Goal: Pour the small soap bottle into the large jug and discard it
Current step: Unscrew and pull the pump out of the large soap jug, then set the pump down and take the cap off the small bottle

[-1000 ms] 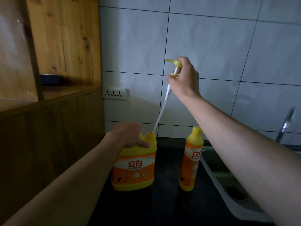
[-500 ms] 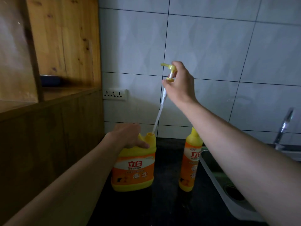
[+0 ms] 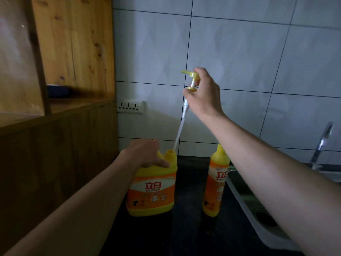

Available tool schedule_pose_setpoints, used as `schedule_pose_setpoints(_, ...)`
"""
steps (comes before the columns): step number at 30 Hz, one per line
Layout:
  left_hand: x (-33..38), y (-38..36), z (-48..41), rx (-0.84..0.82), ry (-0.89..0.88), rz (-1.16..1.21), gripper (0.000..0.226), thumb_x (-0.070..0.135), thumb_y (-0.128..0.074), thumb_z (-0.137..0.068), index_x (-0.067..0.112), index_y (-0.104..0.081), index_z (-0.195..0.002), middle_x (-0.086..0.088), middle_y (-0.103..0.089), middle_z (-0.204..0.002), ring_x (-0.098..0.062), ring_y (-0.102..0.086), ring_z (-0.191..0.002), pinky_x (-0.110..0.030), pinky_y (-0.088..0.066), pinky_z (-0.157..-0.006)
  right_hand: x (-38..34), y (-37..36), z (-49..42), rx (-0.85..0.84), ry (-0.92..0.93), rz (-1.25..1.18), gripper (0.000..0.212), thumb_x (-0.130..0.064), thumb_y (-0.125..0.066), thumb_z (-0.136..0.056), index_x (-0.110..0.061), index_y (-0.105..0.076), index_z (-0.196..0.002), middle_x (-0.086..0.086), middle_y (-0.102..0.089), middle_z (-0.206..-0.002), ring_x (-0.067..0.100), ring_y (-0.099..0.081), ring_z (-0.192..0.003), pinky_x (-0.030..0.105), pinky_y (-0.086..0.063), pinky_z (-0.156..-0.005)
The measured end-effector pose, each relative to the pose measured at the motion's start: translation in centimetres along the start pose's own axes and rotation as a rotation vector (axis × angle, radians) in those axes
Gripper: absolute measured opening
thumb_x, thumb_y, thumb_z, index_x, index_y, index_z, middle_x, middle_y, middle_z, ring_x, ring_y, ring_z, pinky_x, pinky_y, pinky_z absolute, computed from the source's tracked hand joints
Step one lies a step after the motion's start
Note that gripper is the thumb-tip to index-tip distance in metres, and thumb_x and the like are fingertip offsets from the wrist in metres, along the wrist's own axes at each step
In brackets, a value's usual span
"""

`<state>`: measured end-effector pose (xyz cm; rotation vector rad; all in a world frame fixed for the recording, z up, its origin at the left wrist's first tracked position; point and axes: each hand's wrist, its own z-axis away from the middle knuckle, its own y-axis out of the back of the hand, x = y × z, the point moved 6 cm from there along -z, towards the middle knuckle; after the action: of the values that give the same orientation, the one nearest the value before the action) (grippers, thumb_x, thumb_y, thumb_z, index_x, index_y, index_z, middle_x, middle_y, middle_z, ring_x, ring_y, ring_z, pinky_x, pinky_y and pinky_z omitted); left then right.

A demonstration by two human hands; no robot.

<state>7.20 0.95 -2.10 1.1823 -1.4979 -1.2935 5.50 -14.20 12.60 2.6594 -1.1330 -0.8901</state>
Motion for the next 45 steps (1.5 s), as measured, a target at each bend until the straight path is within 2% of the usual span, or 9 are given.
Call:
schedule_pose_setpoints(10,0.0,0.0,0.0,0.008,0.007,0.011,0.067,0.069,-0.06,-0.072,0.015,-0.049,-0.109,0.001,-0.054,-0.097,-0.018,-0.052,-0.084,-0.033,-0.043,-0.074,0.1,3.9,-1.2,0.124,-0.032,-0.025,0.043,-0.012,-0.063,-0.081,-0.011,-0.053,-0.123,0.005,-0.065,-0.104,0.026,-0.059,-0.098,0.025,-0.037,-0.074)
schedule_pose_setpoints(16,0.2,0.2,0.3,0.056,-0.013,0.006,0.057,0.067,-0.061,-0.074,0.017,-0.045,-0.094,0.001,-0.052,-0.092,-0.017,-0.05,-0.08,-0.031,-0.039,-0.071,1.2,4.1,0.1,0.179,-0.082,0.009,0.042,-0.015,-0.066,-0.08,-0.005,-0.045,-0.115,0.011,-0.062,-0.106,0.031,-0.059,-0.098,0.027,-0.035,-0.07)
schedule_pose_setpoints(20,0.2,0.2,0.3,0.047,-0.001,0.017,0.064,0.067,-0.061,-0.073,0.014,-0.047,-0.104,0.002,-0.049,-0.092,-0.018,-0.05,-0.082,-0.032,-0.038,-0.072,2.5,2.4,2.0,0.033,-0.152,0.176,0.044,-0.021,-0.071,-0.079,-0.004,-0.047,-0.111,0.015,-0.06,-0.113,0.033,-0.056,-0.104,0.03,-0.034,-0.072)
schedule_pose_setpoints(23,0.1,0.0,0.1,0.058,-0.013,0.014,0.06,0.068,-0.061,-0.072,0.017,-0.043,-0.098,0.002,-0.051,-0.092,-0.018,-0.051,-0.082,-0.032,-0.039,-0.071,3.5,1.1,4.0,-0.078,-0.144,0.267,0.038,-0.022,-0.072,-0.08,-0.005,-0.052,-0.107,0.016,-0.063,-0.11,0.035,-0.059,-0.101,0.032,-0.04,-0.073)
schedule_pose_setpoints(29,0.0,-0.1,-0.1,0.045,0.004,0.011,0.064,0.069,-0.062,-0.071,0.016,-0.046,-0.104,0.001,-0.053,-0.094,-0.019,-0.054,-0.083,-0.032,-0.04,-0.069,4.4,-0.9,9.2,-0.216,0.048,0.451,0.024,-0.021,-0.064,-0.091,-0.007,-0.055,-0.108,0.013,-0.055,-0.109,0.032,-0.061,-0.092,0.036,-0.047,-0.072)
schedule_pose_setpoints(32,0.1,-0.2,0.0,0.053,0.021,-0.013,0.064,0.069,-0.061,-0.071,0.015,-0.048,-0.104,0.001,-0.053,-0.093,-0.018,-0.053,-0.081,-0.032,-0.039,-0.067,5.5,-2.7,13.5,-0.348,0.109,0.528,0.016,-0.009,-0.066,-0.088,-0.005,-0.058,-0.102,0.013,-0.055,-0.1,0.02,-0.061,-0.073,0.023,-0.042,-0.056)
schedule_pose_setpoints(35,0.1,-0.1,0.2,0.081,0.0,-0.01,0.062,0.07,-0.06,-0.071,0.016,-0.045,-0.098,0.0,-0.054,-0.09,-0.018,-0.052,-0.076,-0.032,-0.037,-0.064,7.0,-4.2,16.6,-0.44,0.096,0.548,0.028,0.0,-0.085,-0.064,-0.001,-0.062,-0.081,0.016,-0.059,-0.082,0.016,-0.057,-0.052,0.018,-0.043,-0.043)
schedule_pose_setpoints(39,0.1,0.1,0.2,0.087,-0.007,-0.035,0.067,0.071,-0.06,-0.071,0.013,-0.046,-0.104,0.0,-0.052,-0.092,-0.02,-0.052,-0.08,-0.033,-0.039,-0.067,8.7,-5.2,19.2,-0.569,0.063,0.58,0.027,-0.006,-0.055,-0.092,-0.006,-0.051,-0.119,0.016,-0.047,-0.126,0.022,-0.058,-0.103,0.027,-0.051,-0.078)
schedule_pose_setpoints(45,-0.1,0.0,0.3,0.09,-0.006,-0.009,0.069,0.07,-0.061,-0.071,0.014,-0.046,-0.108,0.002,-0.048,-0.091,-0.019,-0.048,-0.079,-0.033,-0.037,-0.067,9.8,-6.1,21.3,-0.708,0.004,0.629,0.038,-0.014,-0.051,-0.096,-0.009,-0.041,-0.132,0.015,-0.037,-0.137,0.025,-0.045,-0.122,0.028,-0.049,-0.087)
